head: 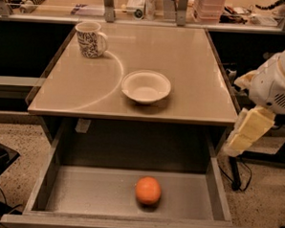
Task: Pick orange from top drawer and place on counter
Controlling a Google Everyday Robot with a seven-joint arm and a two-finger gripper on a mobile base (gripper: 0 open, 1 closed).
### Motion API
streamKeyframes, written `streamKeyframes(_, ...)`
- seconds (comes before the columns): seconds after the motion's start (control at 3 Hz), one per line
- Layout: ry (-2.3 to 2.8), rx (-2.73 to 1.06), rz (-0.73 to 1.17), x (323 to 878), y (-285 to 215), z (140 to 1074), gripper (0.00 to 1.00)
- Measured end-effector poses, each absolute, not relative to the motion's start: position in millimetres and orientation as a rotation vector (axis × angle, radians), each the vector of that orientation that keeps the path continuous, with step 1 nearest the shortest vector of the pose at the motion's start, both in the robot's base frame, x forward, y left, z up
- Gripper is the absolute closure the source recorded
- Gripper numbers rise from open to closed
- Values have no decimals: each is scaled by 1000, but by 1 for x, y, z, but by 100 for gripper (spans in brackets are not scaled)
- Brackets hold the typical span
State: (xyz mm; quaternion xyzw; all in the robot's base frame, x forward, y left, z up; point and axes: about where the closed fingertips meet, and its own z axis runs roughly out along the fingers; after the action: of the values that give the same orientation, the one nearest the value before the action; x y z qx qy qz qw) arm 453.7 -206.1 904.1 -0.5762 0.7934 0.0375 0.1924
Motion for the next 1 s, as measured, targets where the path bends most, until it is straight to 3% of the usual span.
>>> streamKeyframes(0.67, 2281, -1544, 417, 400, -147, 828, 0)
streamKeyframes(1.0, 2290, -1557, 430, 393, -143, 822, 0)
